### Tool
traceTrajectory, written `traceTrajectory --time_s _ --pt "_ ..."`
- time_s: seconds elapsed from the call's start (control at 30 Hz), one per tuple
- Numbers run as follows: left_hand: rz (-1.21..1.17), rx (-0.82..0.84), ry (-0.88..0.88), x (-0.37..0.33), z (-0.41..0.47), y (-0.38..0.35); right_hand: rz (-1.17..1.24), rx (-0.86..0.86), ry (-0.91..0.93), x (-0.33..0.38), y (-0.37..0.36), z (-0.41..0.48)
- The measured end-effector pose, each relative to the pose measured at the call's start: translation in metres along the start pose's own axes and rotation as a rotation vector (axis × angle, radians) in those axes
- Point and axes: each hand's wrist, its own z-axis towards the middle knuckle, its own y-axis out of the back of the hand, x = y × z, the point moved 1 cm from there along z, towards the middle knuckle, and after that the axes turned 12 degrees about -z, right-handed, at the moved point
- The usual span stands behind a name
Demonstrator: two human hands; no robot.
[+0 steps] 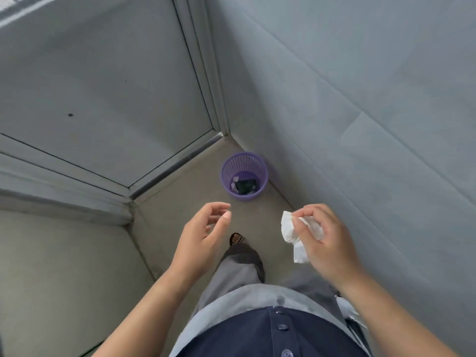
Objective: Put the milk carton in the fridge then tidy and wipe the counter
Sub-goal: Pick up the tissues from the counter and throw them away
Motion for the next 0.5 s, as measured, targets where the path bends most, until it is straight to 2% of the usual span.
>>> traceTrajectory --time_s 0.17,0.3,0.5 --pt "0.012 -0.025 0.031 -0.006 0.091 0.023 -0.036 0.093 0.03 0.021 -0.032 0.087" --pt "0.032 -0.051 0.058 0.013 0.159 0.026 -0.048 0.184 0.03 0.009 -0.068 0.154" --pt "0.118 -0.053 0.182 0.11 0.271 0.015 -0.073 0.293 -0.035 -0.055 -0.158 0.257"
